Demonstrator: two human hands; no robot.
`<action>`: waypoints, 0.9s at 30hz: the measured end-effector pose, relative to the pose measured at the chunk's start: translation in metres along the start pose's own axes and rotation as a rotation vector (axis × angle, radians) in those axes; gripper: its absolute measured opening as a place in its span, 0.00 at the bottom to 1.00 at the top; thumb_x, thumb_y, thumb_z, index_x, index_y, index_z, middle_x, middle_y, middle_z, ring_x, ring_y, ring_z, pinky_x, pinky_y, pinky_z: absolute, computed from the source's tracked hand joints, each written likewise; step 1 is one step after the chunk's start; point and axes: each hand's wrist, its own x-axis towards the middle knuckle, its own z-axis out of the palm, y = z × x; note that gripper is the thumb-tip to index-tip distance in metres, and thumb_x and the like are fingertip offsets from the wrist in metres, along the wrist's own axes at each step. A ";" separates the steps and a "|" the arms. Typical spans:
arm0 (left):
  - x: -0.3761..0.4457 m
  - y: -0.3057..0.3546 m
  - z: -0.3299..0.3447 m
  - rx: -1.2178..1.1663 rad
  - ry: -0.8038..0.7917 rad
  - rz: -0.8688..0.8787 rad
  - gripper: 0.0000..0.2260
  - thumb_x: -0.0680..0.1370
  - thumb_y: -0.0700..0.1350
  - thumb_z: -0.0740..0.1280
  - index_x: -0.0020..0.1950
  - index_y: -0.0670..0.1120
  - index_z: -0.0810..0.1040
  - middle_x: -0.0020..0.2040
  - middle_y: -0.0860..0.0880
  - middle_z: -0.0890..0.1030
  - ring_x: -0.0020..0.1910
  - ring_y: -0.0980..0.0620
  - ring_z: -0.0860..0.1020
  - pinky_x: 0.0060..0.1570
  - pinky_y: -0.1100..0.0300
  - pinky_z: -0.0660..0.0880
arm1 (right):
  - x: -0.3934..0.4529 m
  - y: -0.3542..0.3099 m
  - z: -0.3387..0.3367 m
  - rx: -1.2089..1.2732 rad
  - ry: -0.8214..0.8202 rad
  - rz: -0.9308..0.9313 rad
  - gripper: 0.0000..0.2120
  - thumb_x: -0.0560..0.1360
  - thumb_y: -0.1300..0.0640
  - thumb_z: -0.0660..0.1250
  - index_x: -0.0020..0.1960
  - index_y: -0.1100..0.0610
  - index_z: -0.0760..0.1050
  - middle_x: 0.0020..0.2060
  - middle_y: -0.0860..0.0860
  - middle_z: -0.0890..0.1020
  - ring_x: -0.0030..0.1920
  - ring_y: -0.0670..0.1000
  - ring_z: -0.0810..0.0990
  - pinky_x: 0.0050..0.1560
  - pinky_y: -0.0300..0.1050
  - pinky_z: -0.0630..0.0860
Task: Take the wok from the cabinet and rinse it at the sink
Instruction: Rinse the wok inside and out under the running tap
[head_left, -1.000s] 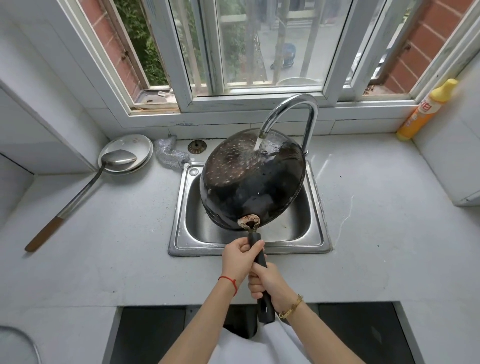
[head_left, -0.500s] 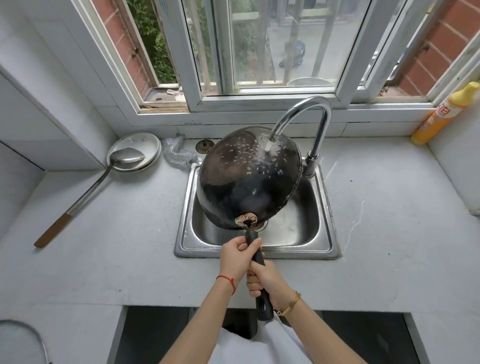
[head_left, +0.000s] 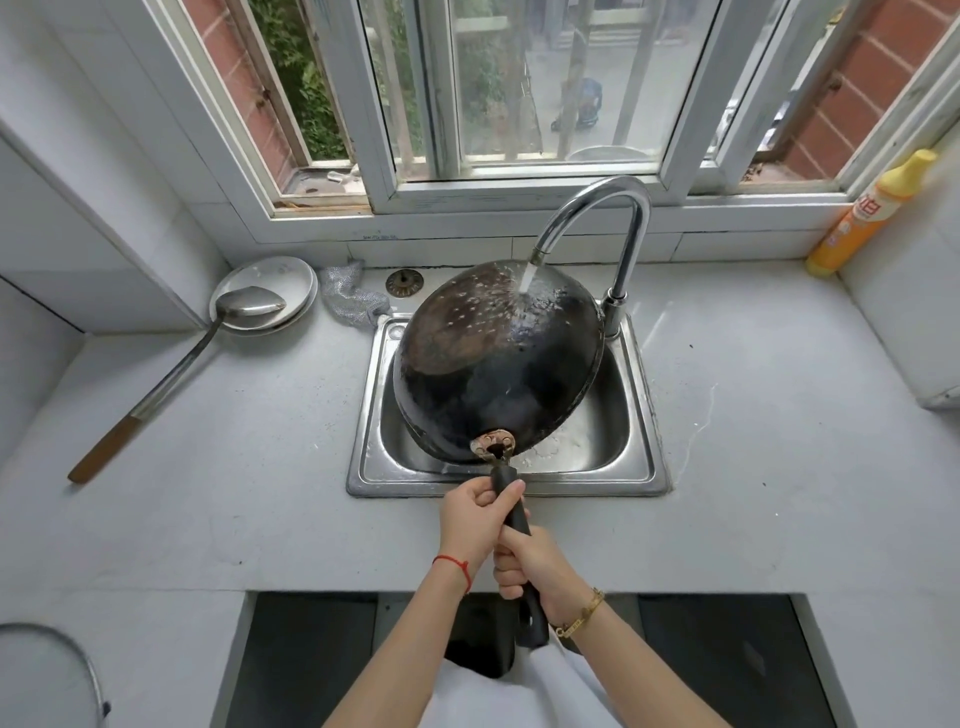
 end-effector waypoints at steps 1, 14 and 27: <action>-0.002 -0.001 0.001 0.001 -0.002 0.001 0.09 0.74 0.45 0.73 0.47 0.39 0.81 0.39 0.43 0.86 0.40 0.48 0.86 0.46 0.50 0.83 | -0.002 0.002 -0.001 0.005 0.002 0.001 0.19 0.80 0.57 0.62 0.31 0.53 0.63 0.23 0.48 0.62 0.21 0.45 0.60 0.20 0.36 0.59; -0.008 -0.001 0.009 -0.003 -0.018 0.006 0.09 0.75 0.45 0.72 0.48 0.39 0.81 0.39 0.43 0.86 0.39 0.50 0.86 0.43 0.57 0.83 | -0.014 0.002 -0.006 0.001 0.028 -0.021 0.18 0.80 0.56 0.63 0.32 0.54 0.64 0.23 0.49 0.63 0.21 0.45 0.61 0.20 0.36 0.61; 0.010 0.000 0.002 -0.121 -0.004 -0.033 0.09 0.75 0.43 0.72 0.48 0.38 0.81 0.41 0.41 0.86 0.40 0.46 0.86 0.46 0.52 0.82 | -0.001 -0.013 0.002 -0.115 0.089 -0.056 0.15 0.78 0.57 0.65 0.34 0.55 0.64 0.24 0.50 0.64 0.22 0.46 0.62 0.23 0.38 0.62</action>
